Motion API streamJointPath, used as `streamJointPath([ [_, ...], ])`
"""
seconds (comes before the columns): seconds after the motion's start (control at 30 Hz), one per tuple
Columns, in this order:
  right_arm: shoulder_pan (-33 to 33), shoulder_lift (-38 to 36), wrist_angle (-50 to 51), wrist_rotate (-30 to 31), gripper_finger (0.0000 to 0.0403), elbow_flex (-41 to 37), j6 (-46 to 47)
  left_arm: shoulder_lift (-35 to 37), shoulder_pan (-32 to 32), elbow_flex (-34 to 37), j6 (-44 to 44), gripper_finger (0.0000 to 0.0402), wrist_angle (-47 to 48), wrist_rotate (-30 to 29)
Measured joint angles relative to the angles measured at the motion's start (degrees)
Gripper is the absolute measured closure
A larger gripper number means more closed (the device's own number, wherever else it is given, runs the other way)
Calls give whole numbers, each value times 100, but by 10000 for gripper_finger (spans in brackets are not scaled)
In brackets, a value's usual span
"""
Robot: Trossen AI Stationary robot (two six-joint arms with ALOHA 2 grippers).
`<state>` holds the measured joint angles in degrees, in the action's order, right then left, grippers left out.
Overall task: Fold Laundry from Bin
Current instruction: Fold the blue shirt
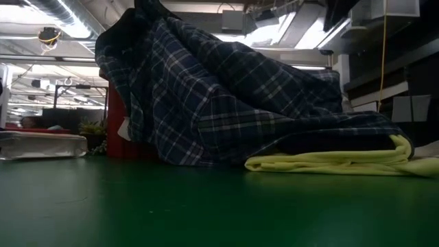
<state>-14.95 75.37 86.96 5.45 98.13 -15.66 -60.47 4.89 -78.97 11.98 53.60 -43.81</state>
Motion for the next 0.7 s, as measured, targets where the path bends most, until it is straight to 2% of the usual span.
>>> streamJointPath([
  [0.07, 220, 0, -210, -734, 213, -155, 44, 0, 2, 2, 16, 401, 0, 4],
  [0.17, 755, 0, -616, -944, 214, -553, 44, 0, 0, 2, 139, 401, 0, 152],
  [0.43, 2277, 2, -2988, -36, 214, -2280, 43, -2, 1, 2, 145, 401, 0, 296],
  [0.7, 2966, 3, -5249, 986, 214, -3812, 42, -2, 2, 2, 147, 401, -2, 297],
])
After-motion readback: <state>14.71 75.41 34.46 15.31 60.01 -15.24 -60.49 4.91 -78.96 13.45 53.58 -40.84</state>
